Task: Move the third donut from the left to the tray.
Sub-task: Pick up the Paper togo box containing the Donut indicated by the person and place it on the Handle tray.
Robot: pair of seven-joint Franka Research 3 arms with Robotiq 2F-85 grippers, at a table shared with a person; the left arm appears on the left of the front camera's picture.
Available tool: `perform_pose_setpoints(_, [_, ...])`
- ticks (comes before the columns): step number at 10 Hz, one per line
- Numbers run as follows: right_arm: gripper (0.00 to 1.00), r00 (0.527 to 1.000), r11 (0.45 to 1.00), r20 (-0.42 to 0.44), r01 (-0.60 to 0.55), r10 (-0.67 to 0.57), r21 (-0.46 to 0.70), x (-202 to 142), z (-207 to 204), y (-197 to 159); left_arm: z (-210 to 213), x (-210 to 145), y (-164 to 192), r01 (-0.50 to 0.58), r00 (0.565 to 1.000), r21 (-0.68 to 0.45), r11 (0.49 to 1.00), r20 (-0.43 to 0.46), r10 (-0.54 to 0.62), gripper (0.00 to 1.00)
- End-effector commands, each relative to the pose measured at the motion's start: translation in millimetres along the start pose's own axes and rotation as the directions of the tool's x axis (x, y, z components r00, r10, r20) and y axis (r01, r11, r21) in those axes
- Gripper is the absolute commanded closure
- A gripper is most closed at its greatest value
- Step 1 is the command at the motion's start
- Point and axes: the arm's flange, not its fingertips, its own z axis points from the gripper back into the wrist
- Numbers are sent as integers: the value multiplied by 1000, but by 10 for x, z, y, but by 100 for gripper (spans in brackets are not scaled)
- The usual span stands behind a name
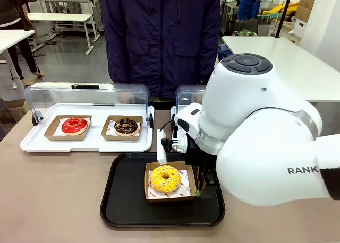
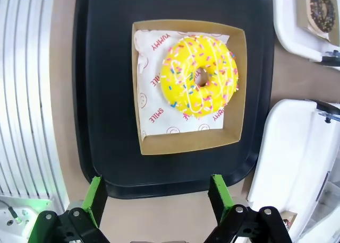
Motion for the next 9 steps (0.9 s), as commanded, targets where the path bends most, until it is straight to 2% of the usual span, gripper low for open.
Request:
perform_pose_setpoints(1, [0, 1000, 1000, -1, 12, -12, -14, 35, -58, -2, 3, 29, -17, -8, 1000, -3, 1000, -7, 8, 0])
perform_pose_setpoints(9, [0, 1000, 1000, -1, 12, -12, -14, 35, -58, -2, 3, 29, -17, -8, 1000, -3, 1000, -7, 8, 0])
